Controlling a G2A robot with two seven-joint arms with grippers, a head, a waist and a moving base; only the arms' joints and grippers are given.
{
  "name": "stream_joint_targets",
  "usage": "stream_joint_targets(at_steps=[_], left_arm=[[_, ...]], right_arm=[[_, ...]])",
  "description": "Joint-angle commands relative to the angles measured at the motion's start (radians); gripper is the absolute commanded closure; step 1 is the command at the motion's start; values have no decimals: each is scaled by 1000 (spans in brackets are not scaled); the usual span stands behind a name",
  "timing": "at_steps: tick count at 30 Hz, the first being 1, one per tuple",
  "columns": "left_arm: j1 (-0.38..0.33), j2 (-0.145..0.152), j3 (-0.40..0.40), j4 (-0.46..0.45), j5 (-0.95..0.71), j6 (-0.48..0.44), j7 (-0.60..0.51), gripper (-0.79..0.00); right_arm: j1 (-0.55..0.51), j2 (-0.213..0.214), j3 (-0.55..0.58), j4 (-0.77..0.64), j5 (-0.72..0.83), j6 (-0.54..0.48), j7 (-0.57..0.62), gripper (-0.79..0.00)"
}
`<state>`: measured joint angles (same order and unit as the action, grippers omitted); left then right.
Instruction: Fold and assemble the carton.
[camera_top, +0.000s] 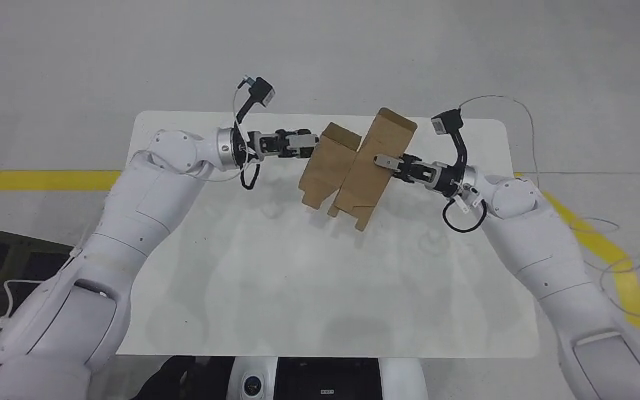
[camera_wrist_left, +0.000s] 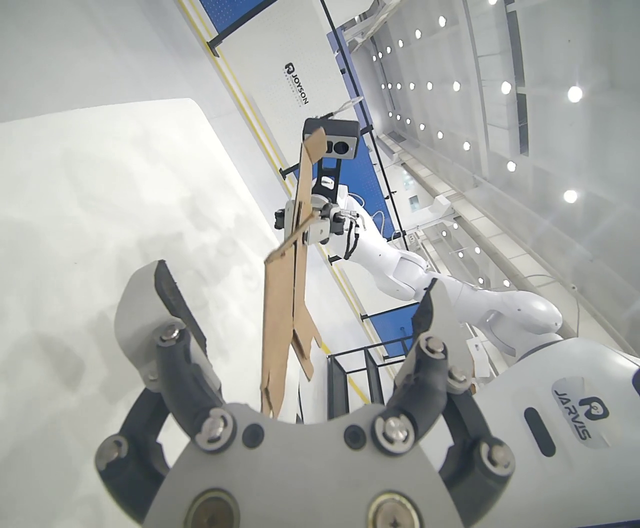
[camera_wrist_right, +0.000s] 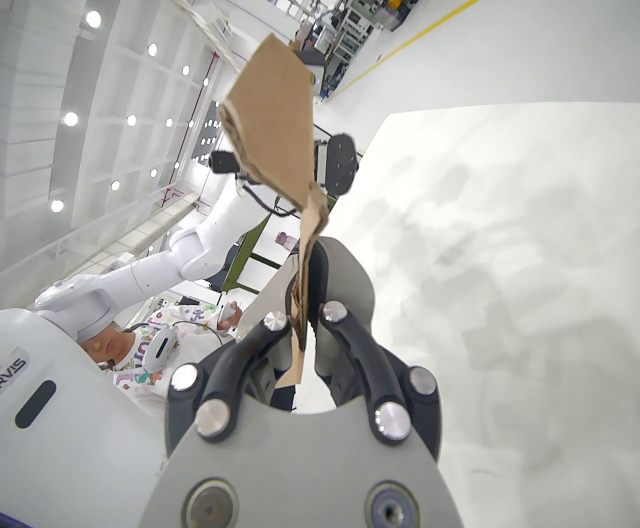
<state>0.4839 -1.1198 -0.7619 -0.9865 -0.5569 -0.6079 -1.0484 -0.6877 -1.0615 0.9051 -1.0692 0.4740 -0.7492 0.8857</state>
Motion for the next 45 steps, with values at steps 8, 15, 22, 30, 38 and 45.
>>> stream_joint_targets(at_steps=[8,15,22,30,38,45], left_arm=[[126,12,-27,-178,126,87,165,-785],[175,26,-84,-215,154,114,193,-785],[225,33,-124,-249,149,145,208,-785],[265,28,-141,-266,126,166,230,0],[275,21,-155,-260,119,173,220,0],[264,17,-174,-249,108,183,191,0]], right_arm=[[-34,0,42,-33,-28,19,-78,0],[-49,5,78,-47,-46,27,-70,0],[-59,2,94,-62,-62,35,-95,0],[-65,-1,112,-68,-84,42,-106,0],[-74,-4,127,-77,-97,49,-113,0],[-90,-7,147,-82,-67,51,-118,-785]])
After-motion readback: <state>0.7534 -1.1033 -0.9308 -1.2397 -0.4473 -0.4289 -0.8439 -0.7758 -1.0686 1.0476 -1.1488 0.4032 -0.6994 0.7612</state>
